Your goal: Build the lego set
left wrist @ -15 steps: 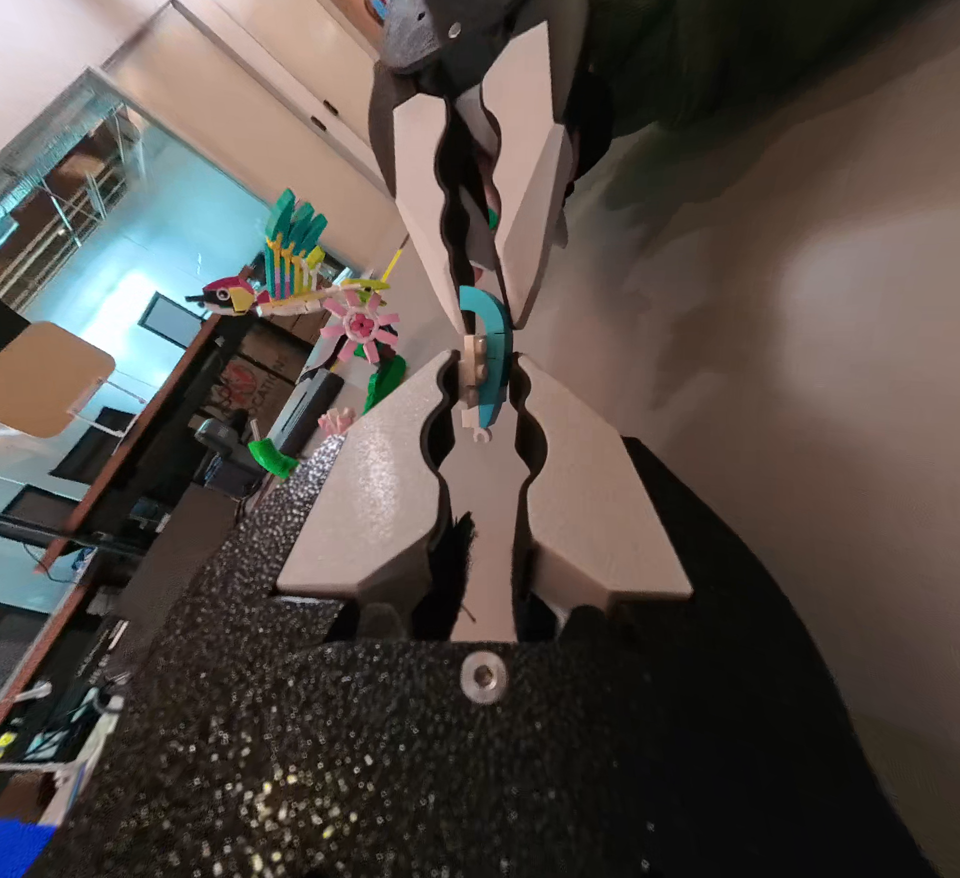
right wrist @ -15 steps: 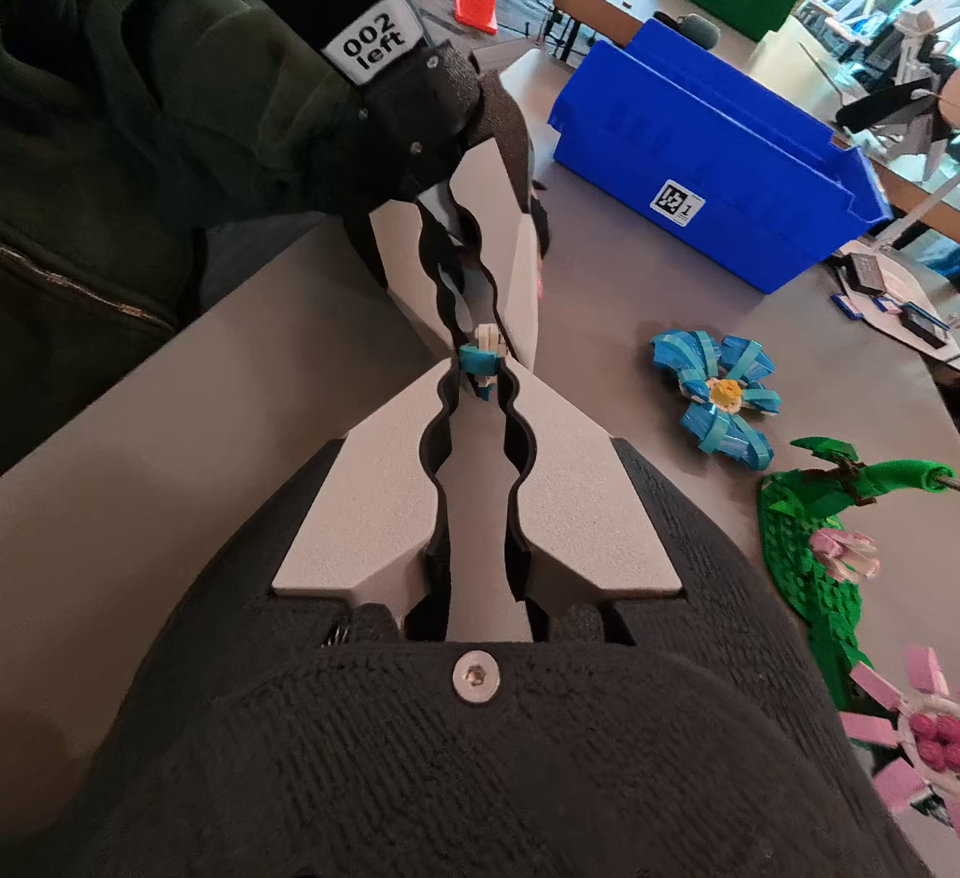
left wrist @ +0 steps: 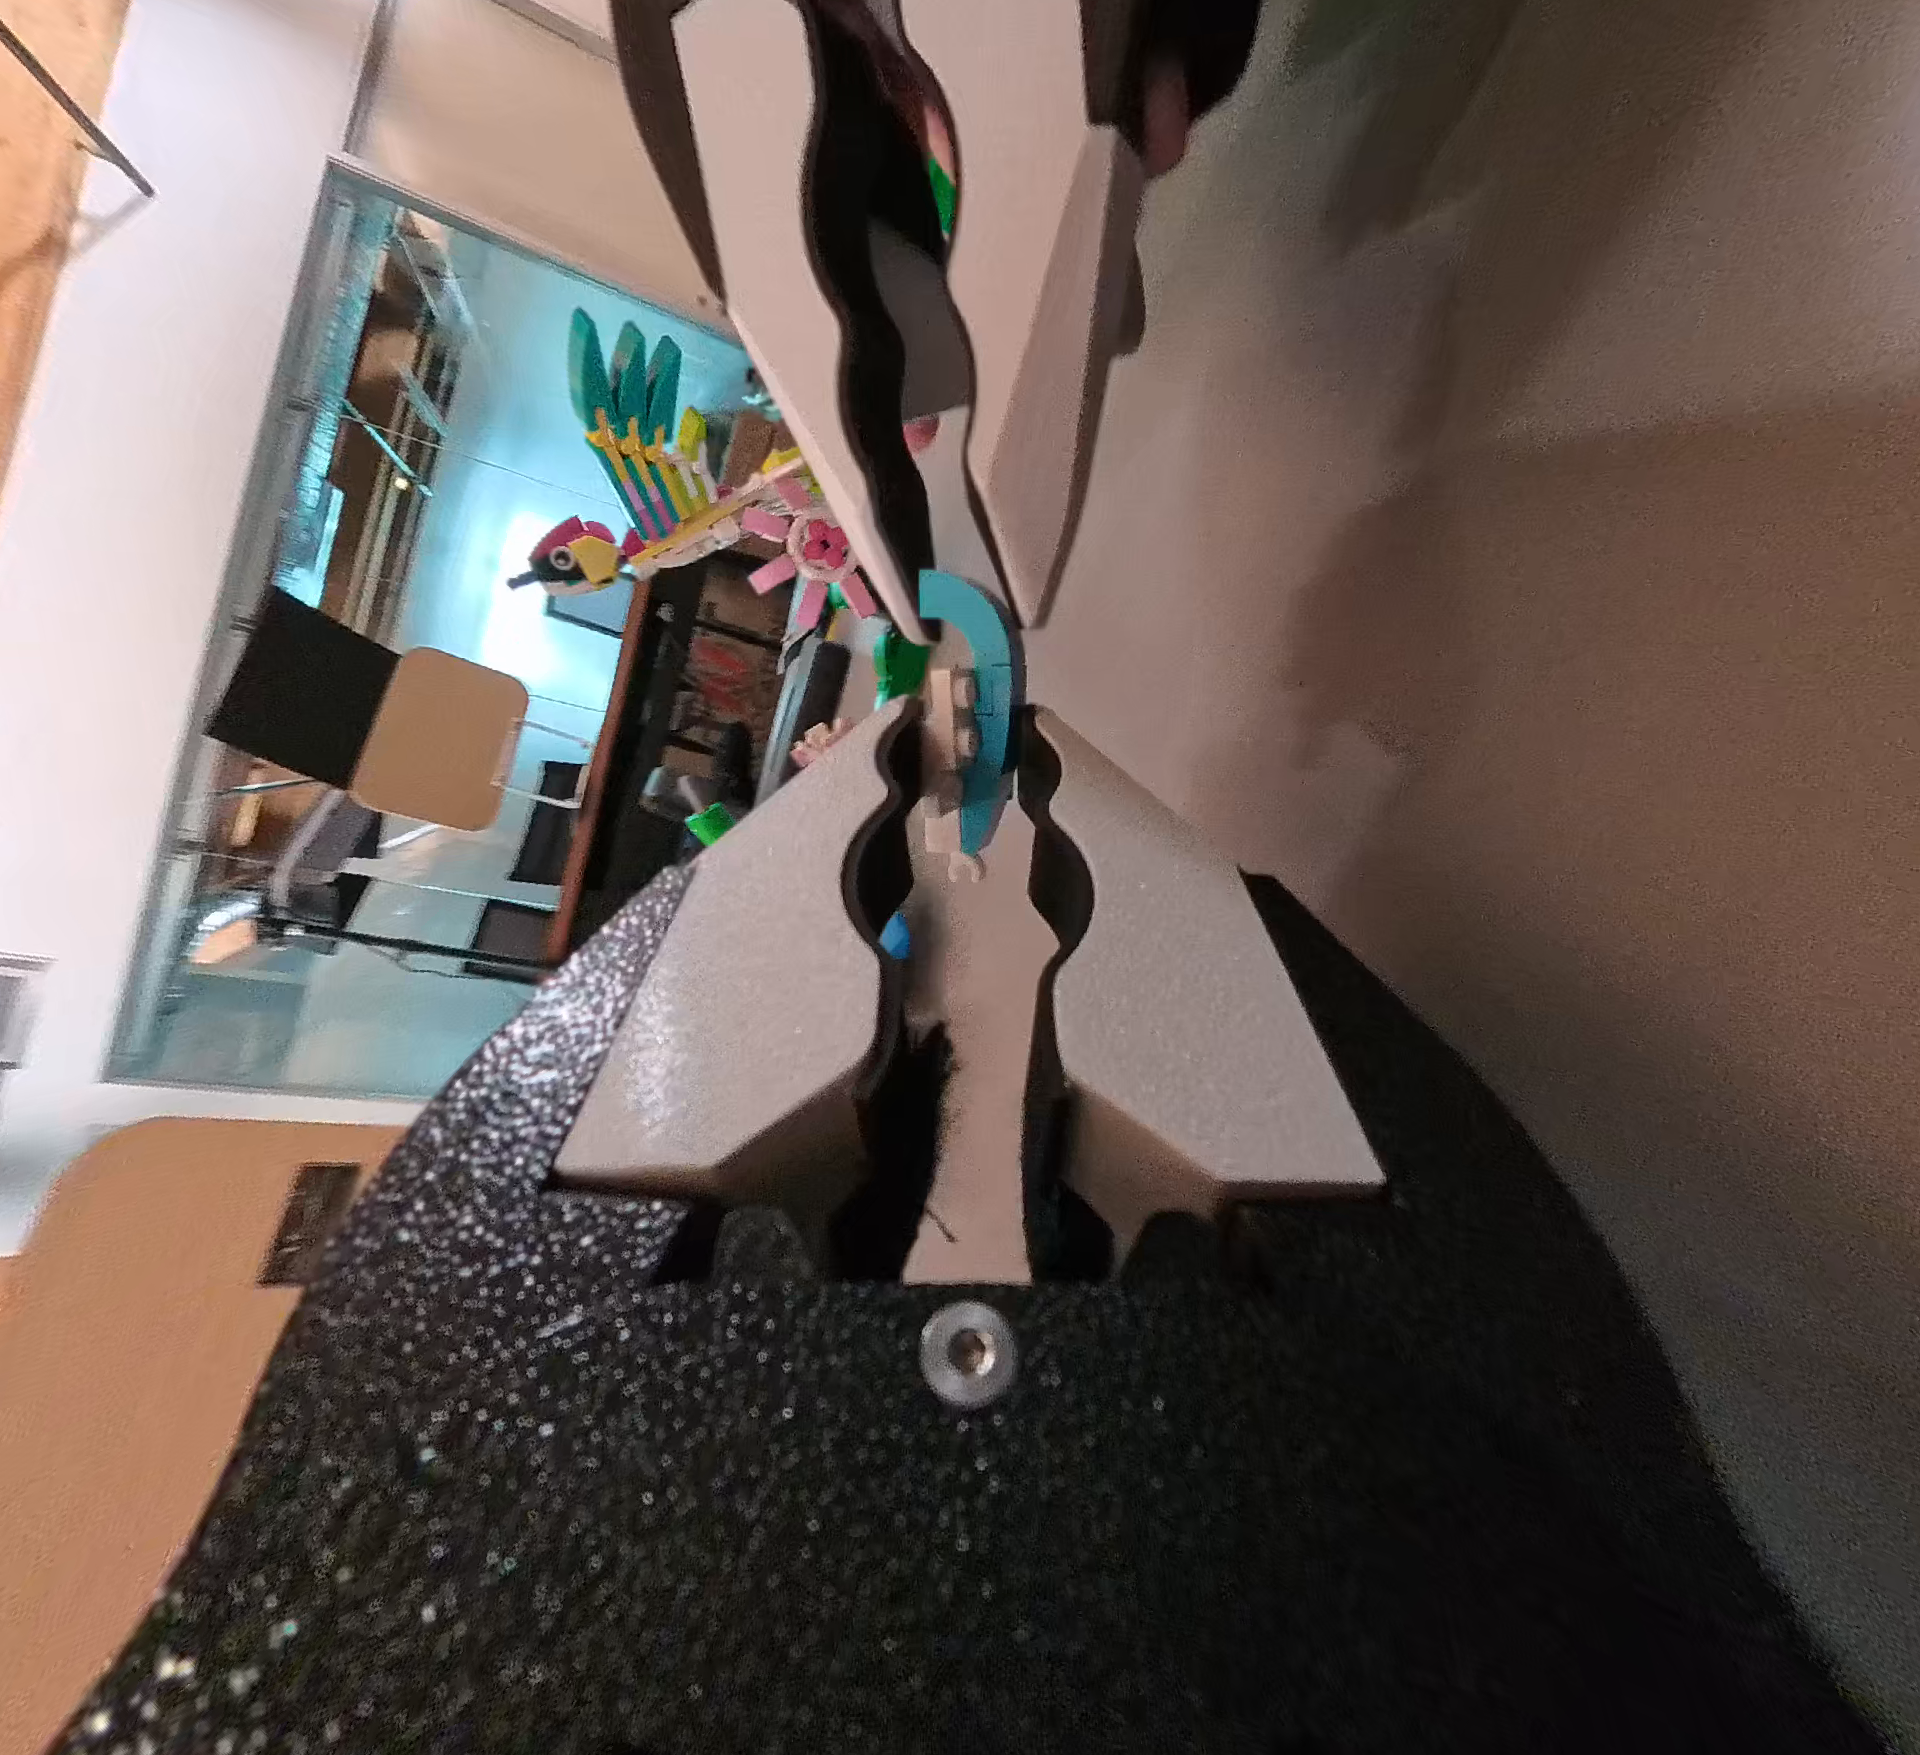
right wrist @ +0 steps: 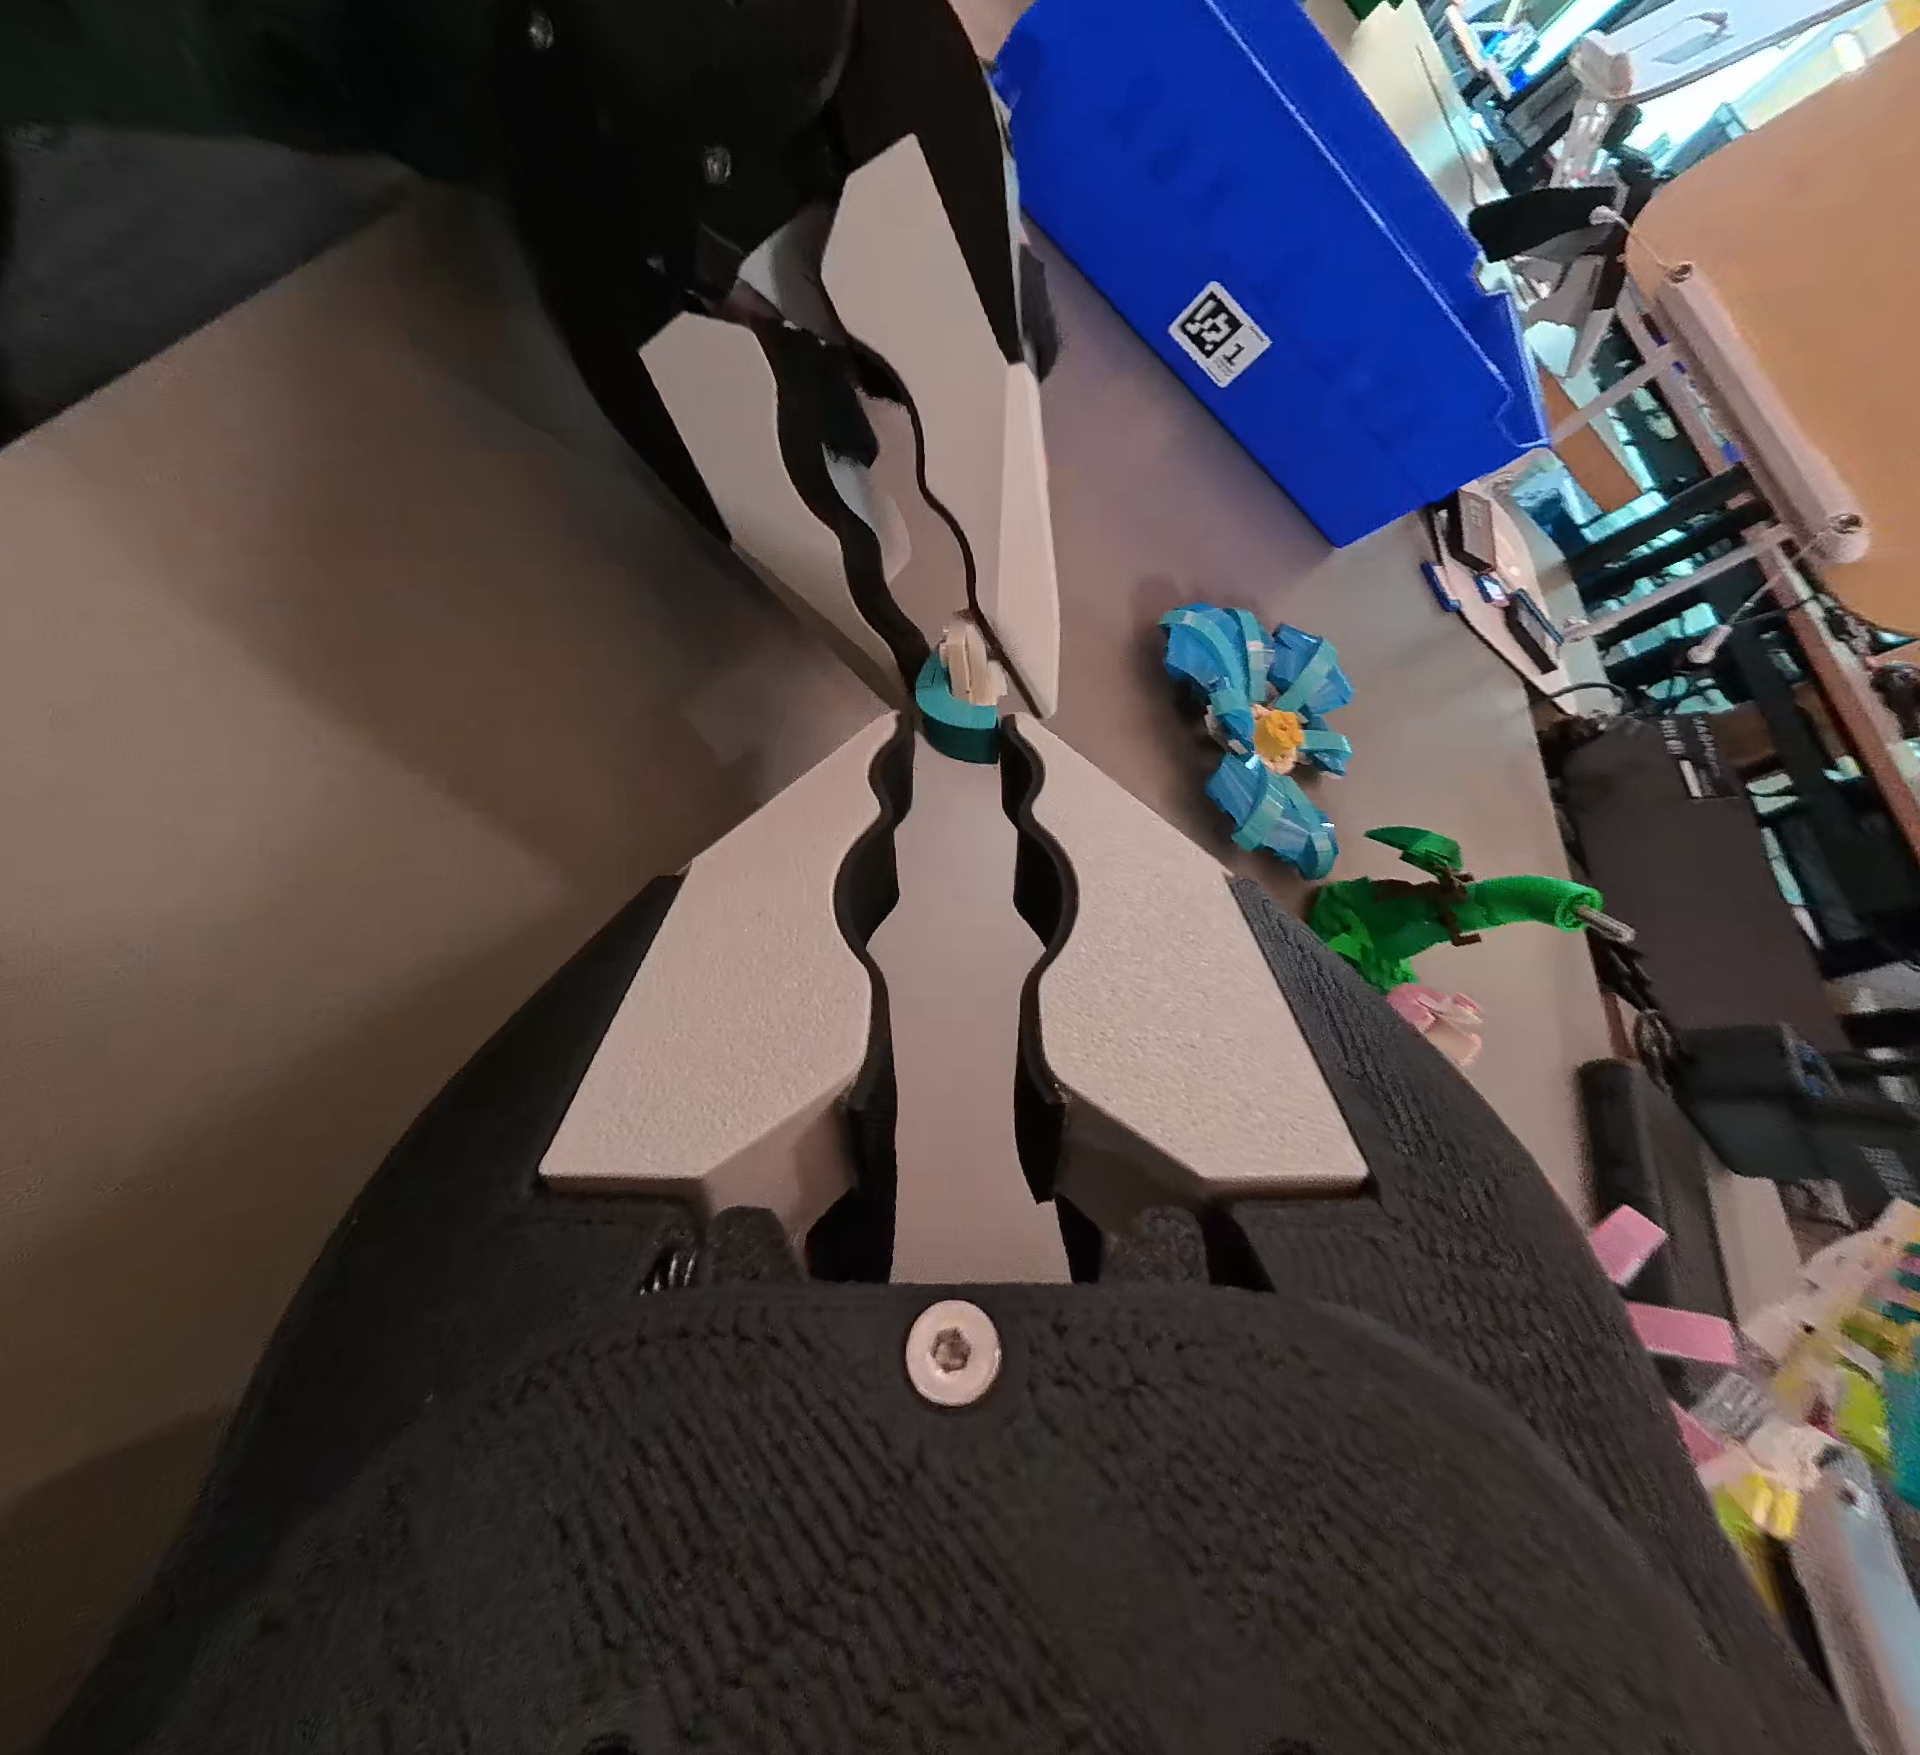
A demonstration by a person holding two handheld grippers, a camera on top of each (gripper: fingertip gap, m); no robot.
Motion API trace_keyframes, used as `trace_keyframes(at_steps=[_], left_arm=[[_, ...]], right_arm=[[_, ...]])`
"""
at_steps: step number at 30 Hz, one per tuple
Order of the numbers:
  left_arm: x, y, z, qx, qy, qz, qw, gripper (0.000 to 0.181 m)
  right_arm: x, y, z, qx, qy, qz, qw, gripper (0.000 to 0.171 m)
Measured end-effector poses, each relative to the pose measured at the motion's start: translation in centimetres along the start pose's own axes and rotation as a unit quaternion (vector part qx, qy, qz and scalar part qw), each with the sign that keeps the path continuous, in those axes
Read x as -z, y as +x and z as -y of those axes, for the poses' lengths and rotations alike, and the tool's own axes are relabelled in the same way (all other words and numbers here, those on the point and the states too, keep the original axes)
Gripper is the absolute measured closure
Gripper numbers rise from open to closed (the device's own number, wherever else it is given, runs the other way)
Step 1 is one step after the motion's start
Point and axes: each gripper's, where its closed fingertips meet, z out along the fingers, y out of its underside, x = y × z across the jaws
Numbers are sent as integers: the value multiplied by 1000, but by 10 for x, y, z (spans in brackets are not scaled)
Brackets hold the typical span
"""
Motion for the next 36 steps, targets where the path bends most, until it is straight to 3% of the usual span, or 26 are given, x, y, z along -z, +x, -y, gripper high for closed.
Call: trace_keyframes(at_steps=[1,6,8,17,23,29,31,36], left_arm=[[0,0,-2,-14,-5,3,1000,167],[-1,3,0,-15,-1,-5,1000,167],[-1,4,2,-13,1,-7,1000,167],[-2,-6,-12,139,-24,-14,990,167],[0,-6,-9,207,-9,-33,978,167],[1,-6,-6,161,5,-28,986,167],[1,-9,-4,128,16,-6,992,165],[6,-17,3,177,56,1,983,152]], right_arm=[[1,2,0,7,-2,-11,1000,156],[-4,-4,-5,30,-16,-9,999,152],[-3,-4,-5,34,-18,-8,999,158],[-11,10,4,73,-40,-86,993,159],[-10,10,9,94,-39,-89,991,159],[-9,7,10,131,-42,-91,986,158],[-9,9,10,159,-39,-109,980,158],[-4,21,2,310,-84,-187,928,159]])
